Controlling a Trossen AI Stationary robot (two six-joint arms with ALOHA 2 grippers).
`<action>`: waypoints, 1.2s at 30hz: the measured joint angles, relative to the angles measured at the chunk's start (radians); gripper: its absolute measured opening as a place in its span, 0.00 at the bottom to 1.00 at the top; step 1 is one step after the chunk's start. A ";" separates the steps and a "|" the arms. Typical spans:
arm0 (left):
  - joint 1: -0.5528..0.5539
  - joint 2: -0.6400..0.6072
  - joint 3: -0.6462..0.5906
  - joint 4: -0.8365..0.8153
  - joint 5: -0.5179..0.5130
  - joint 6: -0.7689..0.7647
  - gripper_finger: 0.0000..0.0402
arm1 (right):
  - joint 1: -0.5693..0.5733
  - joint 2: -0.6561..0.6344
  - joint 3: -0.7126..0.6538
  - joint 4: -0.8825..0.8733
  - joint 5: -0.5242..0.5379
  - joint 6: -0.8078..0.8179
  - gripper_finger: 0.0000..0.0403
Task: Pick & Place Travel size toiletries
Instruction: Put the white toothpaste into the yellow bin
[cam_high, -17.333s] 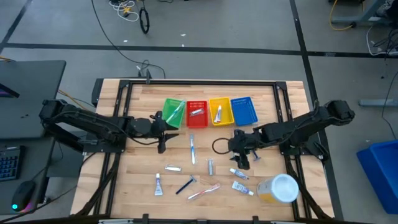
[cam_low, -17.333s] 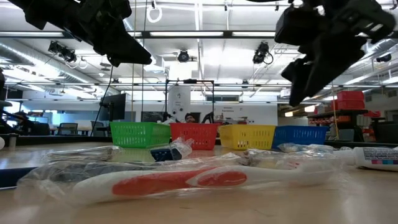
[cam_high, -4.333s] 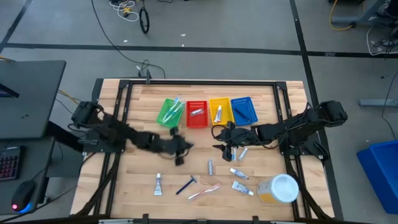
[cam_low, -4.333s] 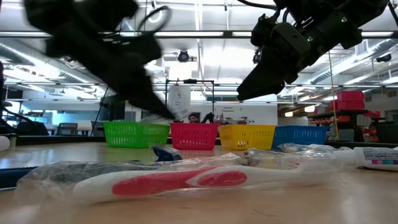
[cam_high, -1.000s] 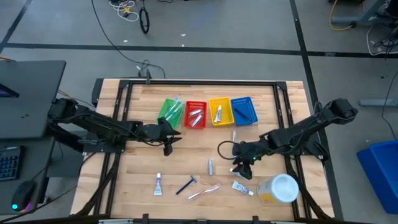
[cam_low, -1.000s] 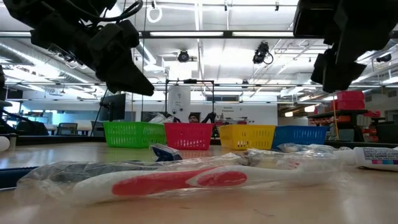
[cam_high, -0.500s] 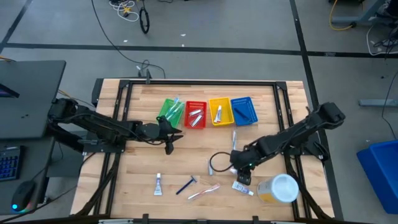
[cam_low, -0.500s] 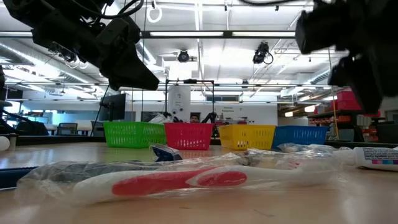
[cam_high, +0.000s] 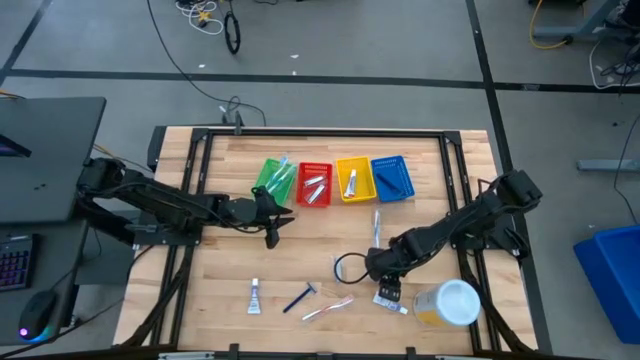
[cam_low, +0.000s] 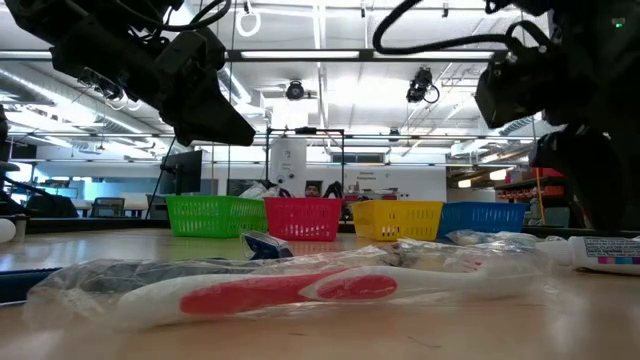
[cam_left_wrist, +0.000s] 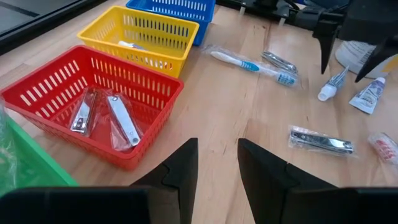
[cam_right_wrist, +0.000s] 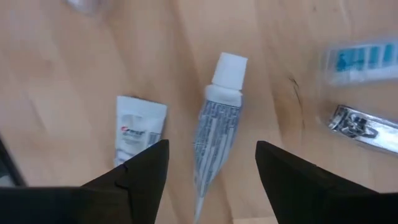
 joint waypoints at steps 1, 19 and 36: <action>0.000 0.000 0.000 0.000 0.000 0.000 0.30 | 0.000 0.008 0.000 0.000 0.000 0.000 0.63; 0.000 0.000 0.000 -0.001 0.005 0.031 0.30 | -0.003 0.093 0.000 0.024 0.009 0.038 0.37; 0.000 0.000 0.001 -0.001 0.005 0.042 0.30 | -0.161 -0.083 0.125 0.034 0.258 -0.305 0.23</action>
